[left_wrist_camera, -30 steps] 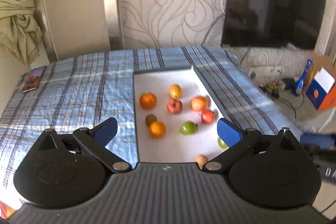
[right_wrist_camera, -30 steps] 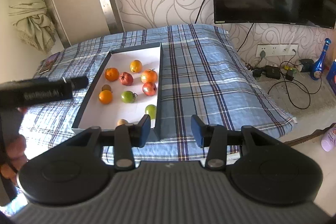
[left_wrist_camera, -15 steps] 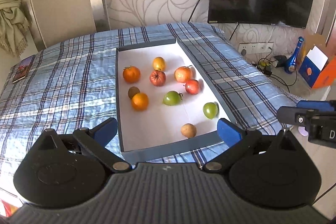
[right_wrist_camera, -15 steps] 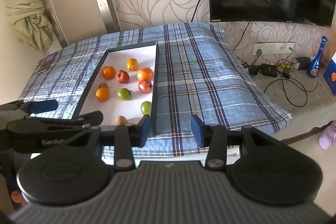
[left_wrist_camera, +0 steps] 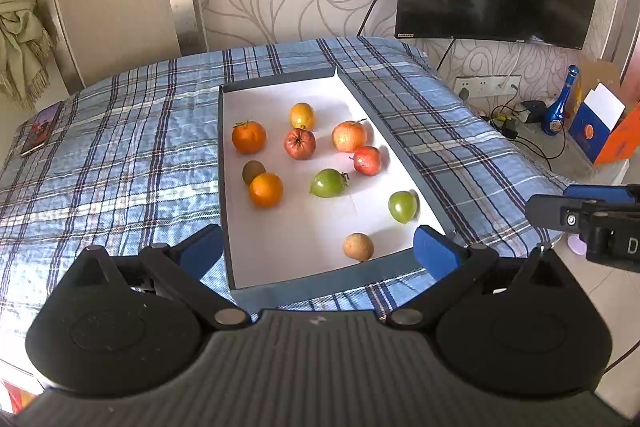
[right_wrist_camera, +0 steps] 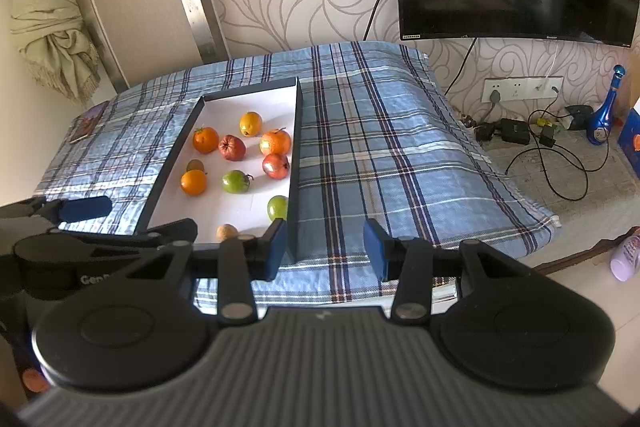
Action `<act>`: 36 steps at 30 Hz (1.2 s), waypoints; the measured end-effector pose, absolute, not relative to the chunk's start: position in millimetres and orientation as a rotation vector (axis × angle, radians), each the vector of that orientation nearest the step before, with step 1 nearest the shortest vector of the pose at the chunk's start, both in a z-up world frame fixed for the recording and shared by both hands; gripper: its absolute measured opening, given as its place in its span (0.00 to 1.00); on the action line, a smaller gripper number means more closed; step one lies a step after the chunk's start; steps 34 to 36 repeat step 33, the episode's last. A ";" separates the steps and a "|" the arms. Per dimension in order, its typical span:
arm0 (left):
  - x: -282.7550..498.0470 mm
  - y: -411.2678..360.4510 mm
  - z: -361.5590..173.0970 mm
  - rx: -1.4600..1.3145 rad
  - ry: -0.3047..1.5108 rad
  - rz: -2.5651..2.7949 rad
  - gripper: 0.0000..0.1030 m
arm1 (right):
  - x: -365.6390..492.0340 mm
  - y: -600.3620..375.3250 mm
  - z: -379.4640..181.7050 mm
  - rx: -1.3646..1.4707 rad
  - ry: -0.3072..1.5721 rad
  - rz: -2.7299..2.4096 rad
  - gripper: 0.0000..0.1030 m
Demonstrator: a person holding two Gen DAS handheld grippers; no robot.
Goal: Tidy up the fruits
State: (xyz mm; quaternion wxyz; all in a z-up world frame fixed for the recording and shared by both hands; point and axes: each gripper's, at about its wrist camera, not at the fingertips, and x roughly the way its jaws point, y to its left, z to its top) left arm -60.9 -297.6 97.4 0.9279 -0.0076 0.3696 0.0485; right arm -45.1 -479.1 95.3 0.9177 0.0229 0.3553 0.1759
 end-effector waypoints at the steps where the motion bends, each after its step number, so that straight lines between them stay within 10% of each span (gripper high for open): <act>1: -60.4 -297.2 96.8 -0.016 0.759 0.099 0.99 | -44.6 -478.6 95.3 0.048 0.731 0.362 0.44; 36: -51.1 -297.7 95.1 -0.032 0.762 0.090 0.98 | -35.4 -481.7 91.3 0.069 0.734 0.368 0.44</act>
